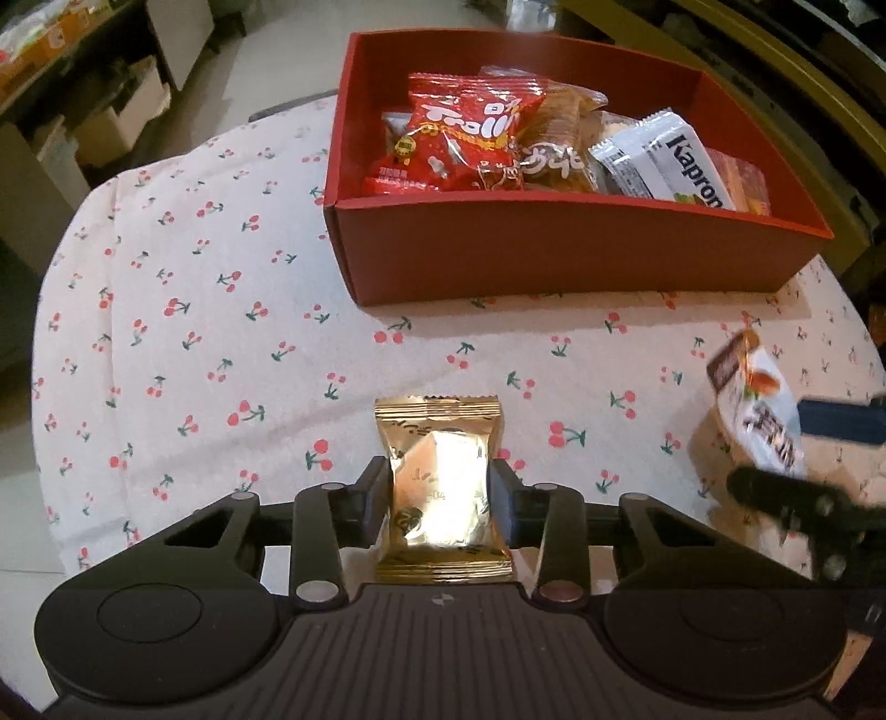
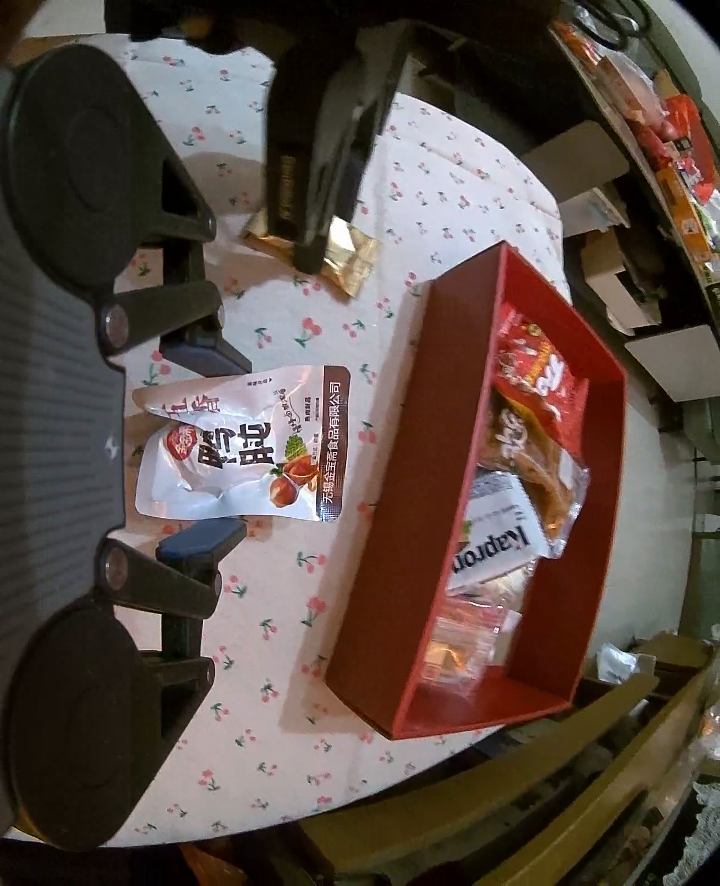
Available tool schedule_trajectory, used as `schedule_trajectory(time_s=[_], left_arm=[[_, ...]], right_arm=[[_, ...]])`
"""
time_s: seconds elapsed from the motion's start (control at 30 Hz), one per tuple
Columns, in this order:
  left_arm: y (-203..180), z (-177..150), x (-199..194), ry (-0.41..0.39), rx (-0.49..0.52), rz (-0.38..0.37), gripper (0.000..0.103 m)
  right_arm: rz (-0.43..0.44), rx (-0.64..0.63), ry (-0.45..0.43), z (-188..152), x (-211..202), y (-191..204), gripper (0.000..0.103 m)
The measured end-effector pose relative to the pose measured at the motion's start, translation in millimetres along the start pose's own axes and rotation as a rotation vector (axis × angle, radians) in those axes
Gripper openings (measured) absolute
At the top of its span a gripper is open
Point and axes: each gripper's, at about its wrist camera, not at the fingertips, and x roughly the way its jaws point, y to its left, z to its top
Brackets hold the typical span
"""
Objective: Organize snacks
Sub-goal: 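Carry the gold cake and chestnut pouch over the red box with both tools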
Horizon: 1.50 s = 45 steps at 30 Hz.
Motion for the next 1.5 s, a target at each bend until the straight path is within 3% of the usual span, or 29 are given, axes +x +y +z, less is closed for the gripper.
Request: schedule_trajectory(time_s=[0.63, 1.5], left_arm=[[-13.8, 14.3, -40.4, -0.133, 0.011, -0.072, 0.046], [-23.2, 61.6, -53.2, -0.233, 0.01, -0.06, 0.045]], right_arm=[[-0.065, 0.04, -0.129, 27.8, -15.4, -3.5, 0.073], [-0.091, 0.096, -0.232, 70.1, -23.4, -19.4, 0.072]])
